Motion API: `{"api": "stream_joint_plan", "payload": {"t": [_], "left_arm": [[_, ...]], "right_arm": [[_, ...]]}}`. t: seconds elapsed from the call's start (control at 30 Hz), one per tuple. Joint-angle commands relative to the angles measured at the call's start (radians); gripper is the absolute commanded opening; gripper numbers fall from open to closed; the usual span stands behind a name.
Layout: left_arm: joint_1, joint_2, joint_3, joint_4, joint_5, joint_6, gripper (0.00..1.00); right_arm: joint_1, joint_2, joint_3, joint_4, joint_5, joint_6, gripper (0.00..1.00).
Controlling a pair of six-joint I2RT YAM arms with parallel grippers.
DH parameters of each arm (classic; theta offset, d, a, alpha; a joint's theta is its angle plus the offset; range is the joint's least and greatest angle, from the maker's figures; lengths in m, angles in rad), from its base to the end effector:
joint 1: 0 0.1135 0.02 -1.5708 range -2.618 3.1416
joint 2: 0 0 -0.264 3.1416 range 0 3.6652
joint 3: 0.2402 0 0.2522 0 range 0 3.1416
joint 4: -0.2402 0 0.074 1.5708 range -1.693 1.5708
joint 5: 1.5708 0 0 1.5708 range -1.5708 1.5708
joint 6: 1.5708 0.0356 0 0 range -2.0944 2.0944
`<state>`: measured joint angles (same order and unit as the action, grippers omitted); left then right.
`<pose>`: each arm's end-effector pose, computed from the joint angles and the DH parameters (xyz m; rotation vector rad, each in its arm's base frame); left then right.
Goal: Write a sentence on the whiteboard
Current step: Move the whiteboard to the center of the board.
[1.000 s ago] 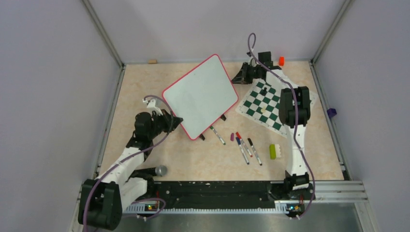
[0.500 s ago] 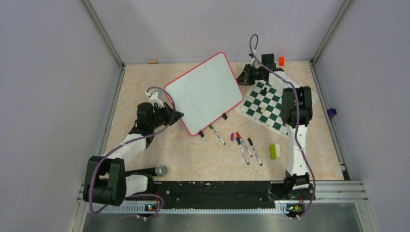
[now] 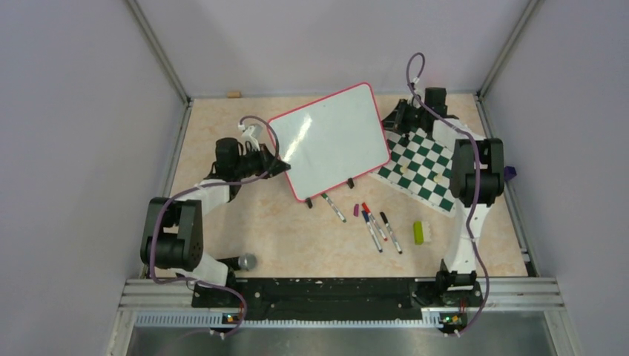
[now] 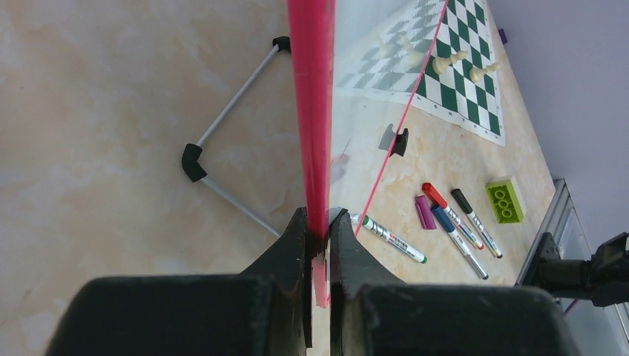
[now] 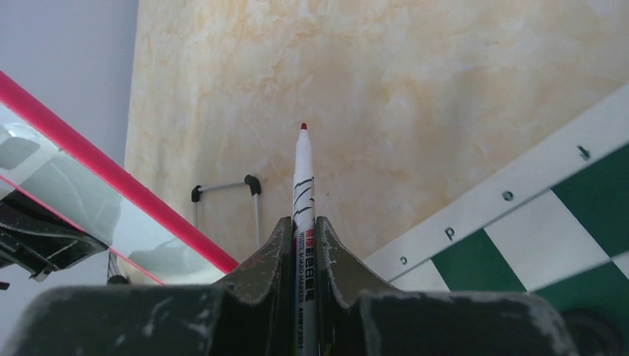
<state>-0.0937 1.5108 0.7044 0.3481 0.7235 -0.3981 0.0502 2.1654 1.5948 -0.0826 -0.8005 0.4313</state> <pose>0.3038 -0.0522 0.1972 0.1622 2.0522 -1.0388 0.4830 0.0498 0.1903 -0.0344 2.2248 1.1514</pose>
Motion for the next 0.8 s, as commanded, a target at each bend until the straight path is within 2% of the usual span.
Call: {"api": "stream_joint_plan", "payload": {"t": [0.0, 0.1, 0.3, 0.53, 0.77], "left_arm": [[-0.093, 0.126, 0.044, -0.083, -0.101, 0.147, 0.0], [-0.13, 0.153, 0.088, -0.109, -0.129, 0.166, 0.0], [-0.123, 0.144, 0.138, -0.134, -0.121, 0.156, 0.0], [-0.115, 0.131, 0.21, -0.183, -0.112, 0.112, 0.0], [-0.102, 0.078, 0.214, -0.195, -0.122, 0.092, 0.0]], "right_arm": [[0.049, -0.145, -0.077, 0.019, -0.2, 0.064, 0.0], [0.033, -0.166, -0.112, 0.023, -0.186, 0.06, 0.0], [0.033, -0.163, -0.109, 0.014, -0.167, 0.065, 0.0], [0.076, -0.165, -0.024, -0.056, -0.135, 0.06, 0.0], [0.132, -0.162, 0.05, -0.089, -0.106, 0.076, 0.0]]}}
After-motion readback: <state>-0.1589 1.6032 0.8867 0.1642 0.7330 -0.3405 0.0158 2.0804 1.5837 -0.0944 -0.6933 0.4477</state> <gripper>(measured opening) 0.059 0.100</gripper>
